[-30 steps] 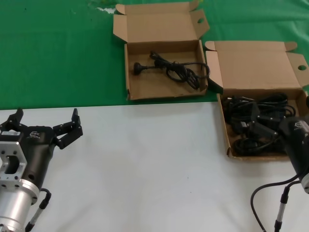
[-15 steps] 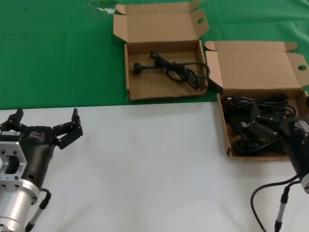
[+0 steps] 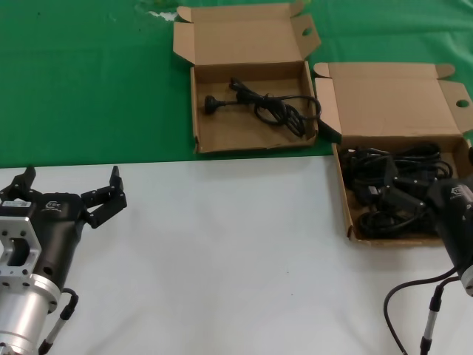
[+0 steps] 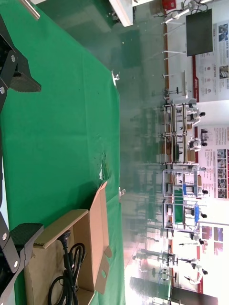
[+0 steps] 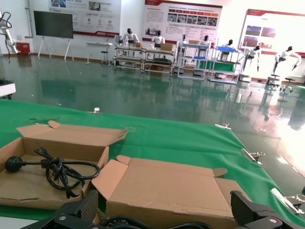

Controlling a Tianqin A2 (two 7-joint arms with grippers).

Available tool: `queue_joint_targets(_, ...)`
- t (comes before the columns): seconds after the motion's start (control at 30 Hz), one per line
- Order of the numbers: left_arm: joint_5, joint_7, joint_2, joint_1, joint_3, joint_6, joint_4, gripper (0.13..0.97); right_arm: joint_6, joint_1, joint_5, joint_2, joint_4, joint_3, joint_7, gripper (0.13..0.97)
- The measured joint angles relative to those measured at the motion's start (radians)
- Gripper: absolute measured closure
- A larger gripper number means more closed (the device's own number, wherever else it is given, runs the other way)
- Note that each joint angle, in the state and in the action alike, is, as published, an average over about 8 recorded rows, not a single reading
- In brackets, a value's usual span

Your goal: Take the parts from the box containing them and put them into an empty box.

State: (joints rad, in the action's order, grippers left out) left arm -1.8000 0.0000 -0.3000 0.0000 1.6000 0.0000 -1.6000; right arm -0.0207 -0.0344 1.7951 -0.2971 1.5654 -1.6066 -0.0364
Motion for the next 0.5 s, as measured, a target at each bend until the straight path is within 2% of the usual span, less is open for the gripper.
queue_joint_targets(0.5, 0.0, 0.0, 0.0, 0.0, 0.0, 0.0, 0.0, 0.132, 0.0, 0.0, 0.0, 0.0, 0.0, 0.0, 0.0, 0.129)
